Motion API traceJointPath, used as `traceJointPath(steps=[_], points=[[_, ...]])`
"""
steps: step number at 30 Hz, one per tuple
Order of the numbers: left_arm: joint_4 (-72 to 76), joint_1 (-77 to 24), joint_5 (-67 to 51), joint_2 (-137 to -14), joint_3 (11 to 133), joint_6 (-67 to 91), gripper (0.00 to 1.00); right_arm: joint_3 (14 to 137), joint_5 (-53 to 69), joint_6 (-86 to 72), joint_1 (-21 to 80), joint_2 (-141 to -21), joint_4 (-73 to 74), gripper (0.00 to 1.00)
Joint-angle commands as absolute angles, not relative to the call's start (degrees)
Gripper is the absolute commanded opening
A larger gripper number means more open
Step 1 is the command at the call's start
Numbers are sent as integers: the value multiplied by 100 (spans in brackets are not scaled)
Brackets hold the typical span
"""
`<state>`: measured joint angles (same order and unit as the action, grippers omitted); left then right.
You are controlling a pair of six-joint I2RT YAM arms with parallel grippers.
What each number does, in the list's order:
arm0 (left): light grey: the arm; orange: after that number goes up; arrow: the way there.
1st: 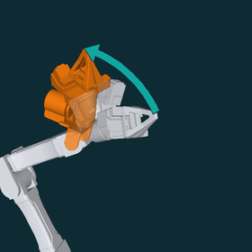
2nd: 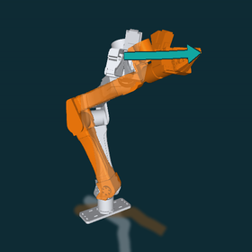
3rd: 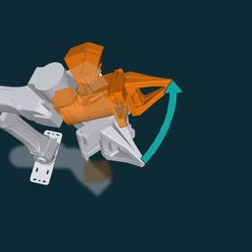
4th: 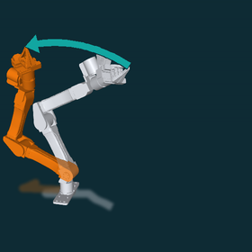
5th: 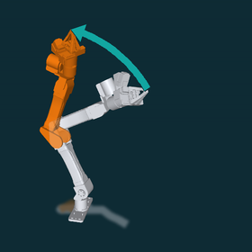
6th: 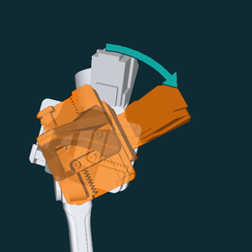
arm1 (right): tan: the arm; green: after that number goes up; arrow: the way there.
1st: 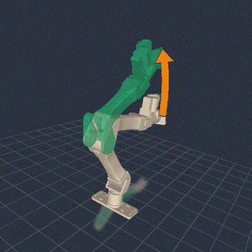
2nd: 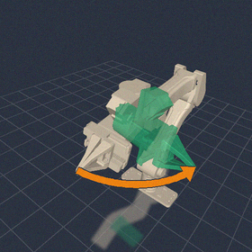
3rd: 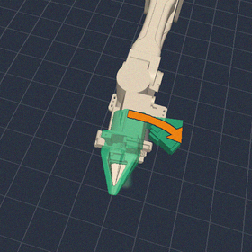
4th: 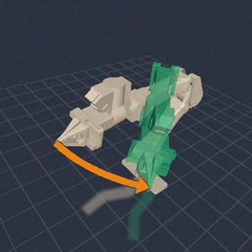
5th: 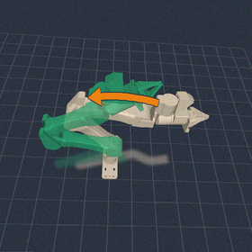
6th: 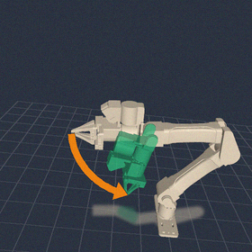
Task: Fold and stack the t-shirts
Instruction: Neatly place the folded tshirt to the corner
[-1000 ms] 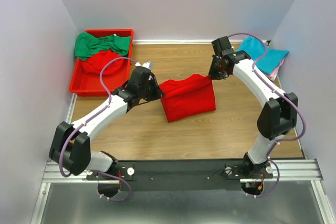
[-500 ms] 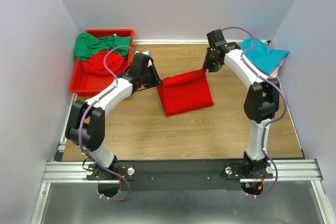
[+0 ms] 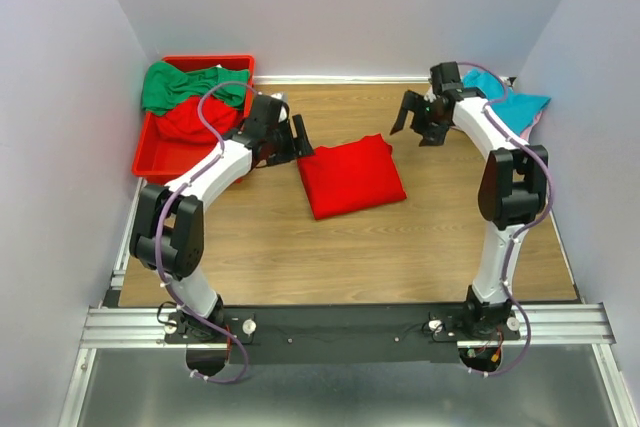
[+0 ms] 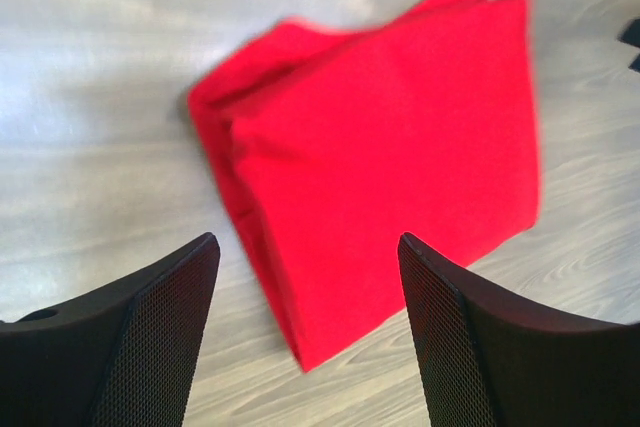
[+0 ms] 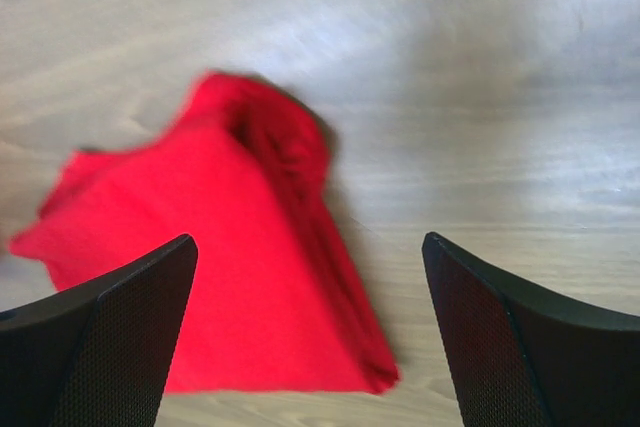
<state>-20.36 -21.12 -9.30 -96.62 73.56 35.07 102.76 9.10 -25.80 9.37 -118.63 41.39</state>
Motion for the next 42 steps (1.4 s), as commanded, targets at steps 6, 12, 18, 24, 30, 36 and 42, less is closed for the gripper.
traceJointPath(steps=[6,12,18,24,30,36,42], points=[[-1767,-2118,-1292,-9632,6513,3428,80,9132,2899,-1583,369,-11513,3463,100],[-1538,-2118,-1424,-9817,6372,3428,79,8728,3321,-1407,299,-11636,3156,99],[-1406,-2127,-1573,-10028,6416,3402,77,8631,3568,-1310,290,-11804,3050,99],[-1485,-2118,-1521,-10221,6364,3428,74,8447,3656,-1222,290,-11856,3006,99],[-1485,-2127,-1538,-10353,6302,3437,64,8236,3647,-1169,299,-11927,2971,98],[-1468,-2118,-1573,-10608,6363,3358,48,8183,3884,-1169,308,-12102,2883,97],[-1433,-2118,-1626,-10810,6416,3296,38,8183,3885,-1230,360,-12234,2848,96]])
